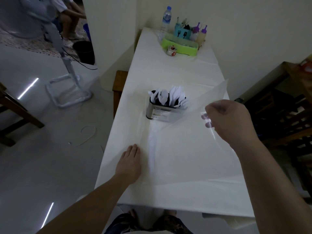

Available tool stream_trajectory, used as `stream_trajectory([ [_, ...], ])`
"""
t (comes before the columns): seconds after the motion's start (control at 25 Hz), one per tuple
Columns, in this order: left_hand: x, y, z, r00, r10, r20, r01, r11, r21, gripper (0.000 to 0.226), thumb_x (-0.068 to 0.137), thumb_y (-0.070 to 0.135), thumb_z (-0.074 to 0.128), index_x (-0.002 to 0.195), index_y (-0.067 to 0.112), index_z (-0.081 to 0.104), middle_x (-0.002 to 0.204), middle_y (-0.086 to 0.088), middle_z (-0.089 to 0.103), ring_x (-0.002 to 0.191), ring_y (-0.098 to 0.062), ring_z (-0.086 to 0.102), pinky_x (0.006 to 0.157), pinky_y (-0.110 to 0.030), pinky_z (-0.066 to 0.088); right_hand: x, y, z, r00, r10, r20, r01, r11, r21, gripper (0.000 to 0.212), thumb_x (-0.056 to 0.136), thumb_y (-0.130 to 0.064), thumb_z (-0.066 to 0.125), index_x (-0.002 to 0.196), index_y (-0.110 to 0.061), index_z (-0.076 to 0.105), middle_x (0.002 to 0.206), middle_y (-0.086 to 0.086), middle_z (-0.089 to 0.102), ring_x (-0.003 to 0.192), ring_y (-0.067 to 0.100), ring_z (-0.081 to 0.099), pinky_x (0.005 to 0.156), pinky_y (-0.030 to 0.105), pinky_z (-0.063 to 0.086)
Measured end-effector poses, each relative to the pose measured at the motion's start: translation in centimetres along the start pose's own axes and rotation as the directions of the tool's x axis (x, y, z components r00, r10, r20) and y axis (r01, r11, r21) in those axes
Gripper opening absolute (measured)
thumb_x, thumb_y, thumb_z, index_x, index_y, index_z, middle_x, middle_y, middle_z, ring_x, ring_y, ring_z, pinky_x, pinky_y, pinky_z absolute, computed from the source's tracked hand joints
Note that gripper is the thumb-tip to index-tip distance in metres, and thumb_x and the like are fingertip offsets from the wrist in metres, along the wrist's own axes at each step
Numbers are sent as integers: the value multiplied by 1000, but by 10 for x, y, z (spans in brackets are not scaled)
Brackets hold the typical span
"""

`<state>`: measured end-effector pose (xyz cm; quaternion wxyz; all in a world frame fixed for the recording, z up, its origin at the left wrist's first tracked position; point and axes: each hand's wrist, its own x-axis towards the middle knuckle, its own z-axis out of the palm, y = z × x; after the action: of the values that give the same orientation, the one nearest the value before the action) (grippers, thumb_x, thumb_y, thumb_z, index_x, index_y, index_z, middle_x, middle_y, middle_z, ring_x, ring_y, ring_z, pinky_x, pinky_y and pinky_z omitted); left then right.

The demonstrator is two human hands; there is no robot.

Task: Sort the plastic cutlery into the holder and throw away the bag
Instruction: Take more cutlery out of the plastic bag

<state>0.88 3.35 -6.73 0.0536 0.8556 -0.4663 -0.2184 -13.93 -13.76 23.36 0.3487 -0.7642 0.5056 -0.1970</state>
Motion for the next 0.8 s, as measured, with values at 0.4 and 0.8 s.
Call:
stream_trajectory([
  [0.4,3,15,3,1000,26,-14,-26,1000,18,59,102,14,25,157,13,5,166,-4,2,152,-28,-3,123,-45,7,-6,-30,-16,988,-143,-58,147,988,52,17,89,-19,58,79,-17,71,73,-10,75,56,9,70,65,39,57],
  [0.8,4,25,3,1000,20,-15,-20,1000,24,60,103,16,28,157,13,2,166,-4,-4,152,-32,-2,123,-47,7,3,-22,-22,988,-146,-58,148,988,50,15,90,-17,59,81,-17,72,73,-10,75,55,8,69,60,32,53],
])
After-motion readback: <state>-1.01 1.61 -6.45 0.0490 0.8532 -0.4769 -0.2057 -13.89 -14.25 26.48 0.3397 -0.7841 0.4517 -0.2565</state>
